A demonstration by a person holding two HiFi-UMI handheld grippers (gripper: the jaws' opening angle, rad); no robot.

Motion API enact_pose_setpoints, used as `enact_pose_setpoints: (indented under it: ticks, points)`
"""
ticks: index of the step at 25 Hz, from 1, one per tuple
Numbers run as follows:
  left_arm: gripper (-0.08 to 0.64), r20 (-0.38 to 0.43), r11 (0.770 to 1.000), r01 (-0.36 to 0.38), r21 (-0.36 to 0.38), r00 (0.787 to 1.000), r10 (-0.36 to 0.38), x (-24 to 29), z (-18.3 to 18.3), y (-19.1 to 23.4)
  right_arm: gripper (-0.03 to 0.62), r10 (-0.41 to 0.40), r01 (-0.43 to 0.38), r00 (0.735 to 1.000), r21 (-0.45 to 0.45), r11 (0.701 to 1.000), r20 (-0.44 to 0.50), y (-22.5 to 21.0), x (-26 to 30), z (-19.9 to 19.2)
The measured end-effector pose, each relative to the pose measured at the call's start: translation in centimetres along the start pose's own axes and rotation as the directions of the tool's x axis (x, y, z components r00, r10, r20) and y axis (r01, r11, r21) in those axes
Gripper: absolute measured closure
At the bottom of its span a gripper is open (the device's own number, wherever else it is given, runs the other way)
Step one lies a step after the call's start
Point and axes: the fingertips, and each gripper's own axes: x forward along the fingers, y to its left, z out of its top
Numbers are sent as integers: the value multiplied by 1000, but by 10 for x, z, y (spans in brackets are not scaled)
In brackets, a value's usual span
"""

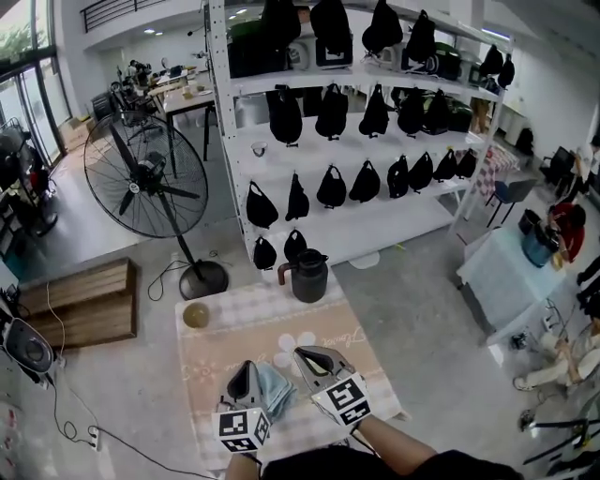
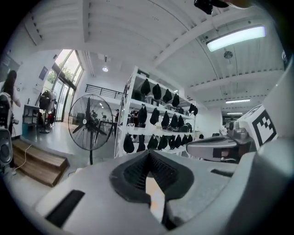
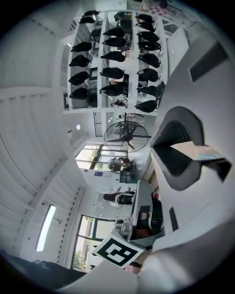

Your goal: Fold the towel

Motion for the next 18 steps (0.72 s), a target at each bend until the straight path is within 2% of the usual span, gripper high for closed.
enact_pose_setpoints:
  ticks: [4,8,14,18]
  points:
    - [555,118,999,17,52,993,-23,-8,55,-16,589,-38,39,996,-12,999,78,-12,-19,35]
    - [555,183,996,-11,94,983,-6,-17,88,-19,589,-62,66,990,-32,997,128,-18,-26,54]
    - [555,216,995,-44,91,976,23,-28,101,-22,589,-68,73,986,-31,997,153,-19,-35,61]
    - [556,199,995,-36,98,980,16,-31,93,-30,589,-59,65,986,-31,997,159,-16,-37,58]
